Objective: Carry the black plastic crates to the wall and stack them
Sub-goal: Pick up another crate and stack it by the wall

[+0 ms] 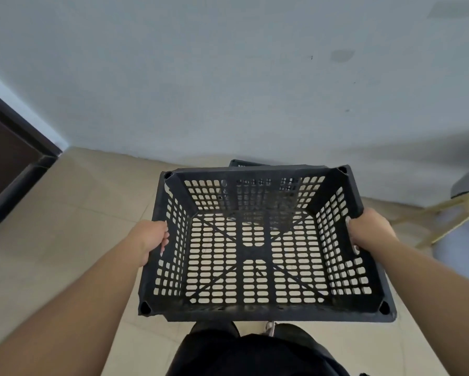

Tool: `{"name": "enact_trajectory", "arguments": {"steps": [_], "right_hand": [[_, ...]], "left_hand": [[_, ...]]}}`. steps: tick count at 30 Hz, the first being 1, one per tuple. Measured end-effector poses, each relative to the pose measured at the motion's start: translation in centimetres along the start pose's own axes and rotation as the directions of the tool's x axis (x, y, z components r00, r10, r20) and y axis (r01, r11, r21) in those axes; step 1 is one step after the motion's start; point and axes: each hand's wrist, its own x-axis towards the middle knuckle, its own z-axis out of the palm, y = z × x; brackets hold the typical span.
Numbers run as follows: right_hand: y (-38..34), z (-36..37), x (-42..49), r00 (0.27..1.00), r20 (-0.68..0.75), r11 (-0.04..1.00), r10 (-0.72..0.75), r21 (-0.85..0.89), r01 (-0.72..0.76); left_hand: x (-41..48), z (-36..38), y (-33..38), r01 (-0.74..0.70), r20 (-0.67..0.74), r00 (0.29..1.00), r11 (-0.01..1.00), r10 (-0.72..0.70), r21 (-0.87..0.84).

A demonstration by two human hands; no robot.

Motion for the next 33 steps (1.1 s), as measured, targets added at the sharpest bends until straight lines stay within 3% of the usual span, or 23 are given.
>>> {"name": "enact_trajectory", "arguments": {"steps": [4, 16, 23, 33], "right_hand": [[-3.8, 0.3, 4.3, 1.0, 0.004, 1.0, 0.023, 0.006, -0.023], [-13.9, 2.9, 14.2, 0.974, -0.049, 0.974, 0.222, 0.058, -0.219], [-16.9, 3.5, 20.0, 0.945, -0.044, 0.941, 0.323, 0.125, -0.315], [-18.5, 5.5, 30.2, 0.926, 0.058, 0.916, 0.372, 0.137, -0.376]], "left_hand": [[5.8, 0.7, 4.1, -0.005, -0.005, 1.0, 1.0, 0.005, 0.02], [24.0, 3.0, 17.3, -0.053, 0.159, 0.987, 0.99, 0.032, 0.133], [31.0, 6.0, 24.2, -0.003, 0.202, 0.979, 0.98, -0.038, 0.198], [37.0, 12.7, 27.7, 0.033, 0.125, 0.99, 0.971, -0.064, 0.235]]}}
